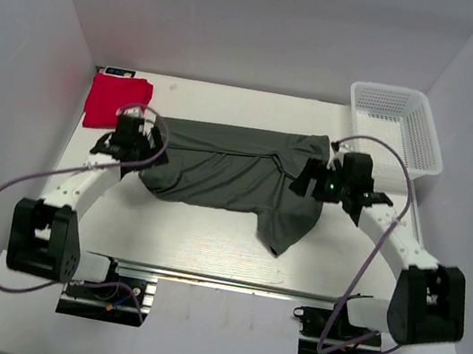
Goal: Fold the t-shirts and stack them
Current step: Fold the flattened tshirt in 1/3 of the way, then grap the side of the flattened tshirt closest away from the robot with both arms
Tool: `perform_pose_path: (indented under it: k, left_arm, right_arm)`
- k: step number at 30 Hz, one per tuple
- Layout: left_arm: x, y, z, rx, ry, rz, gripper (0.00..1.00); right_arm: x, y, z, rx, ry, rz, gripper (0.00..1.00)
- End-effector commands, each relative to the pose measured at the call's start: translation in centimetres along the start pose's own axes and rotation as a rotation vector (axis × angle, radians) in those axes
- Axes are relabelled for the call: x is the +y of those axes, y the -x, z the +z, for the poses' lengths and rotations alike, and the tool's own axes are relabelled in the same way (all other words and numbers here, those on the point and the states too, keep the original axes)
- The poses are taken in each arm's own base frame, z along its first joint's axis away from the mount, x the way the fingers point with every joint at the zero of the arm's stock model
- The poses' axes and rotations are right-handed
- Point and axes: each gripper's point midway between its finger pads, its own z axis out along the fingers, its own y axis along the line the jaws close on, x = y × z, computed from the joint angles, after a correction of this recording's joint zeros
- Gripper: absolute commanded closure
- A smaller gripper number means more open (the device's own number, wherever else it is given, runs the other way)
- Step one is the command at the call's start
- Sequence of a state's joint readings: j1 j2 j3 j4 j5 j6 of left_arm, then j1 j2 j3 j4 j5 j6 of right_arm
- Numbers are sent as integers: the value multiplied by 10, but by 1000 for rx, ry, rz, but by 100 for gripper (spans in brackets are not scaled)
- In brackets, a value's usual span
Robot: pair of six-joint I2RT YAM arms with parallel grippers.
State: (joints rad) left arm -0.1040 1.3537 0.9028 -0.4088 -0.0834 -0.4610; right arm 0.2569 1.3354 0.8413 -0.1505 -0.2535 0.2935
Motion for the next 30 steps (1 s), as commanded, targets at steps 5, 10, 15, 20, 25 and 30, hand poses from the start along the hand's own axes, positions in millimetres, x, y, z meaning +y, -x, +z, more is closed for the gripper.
perform_pose_path:
  k: [5, 10, 15, 20, 25, 30]
  left_arm:
    - [25, -52, -17, 20, 5, -27, 0]
    - [28, -59, -10, 36, 2, -34, 0]
    - [39, -62, 3, -8, 27, -32, 12]
    - [18, -55, 17, -1, -71, -4, 27]
    - [9, -56, 27, 53, -94, -3, 57]
    - [0, -46, 29, 33, -111, 3, 100]
  right_arm:
    - [3, -49, -34, 56, 10, 31, 10]
    - [8, -95, -40, 152, 80, 65, 10]
    - [1, -111, -44, 179, 50, 83, 10]
    - [2, -107, -45, 176, 47, 85, 10]
    - [2, -100, -46, 150, 38, 79, 10]
    - [1, -101, -43, 164, 35, 79, 10]
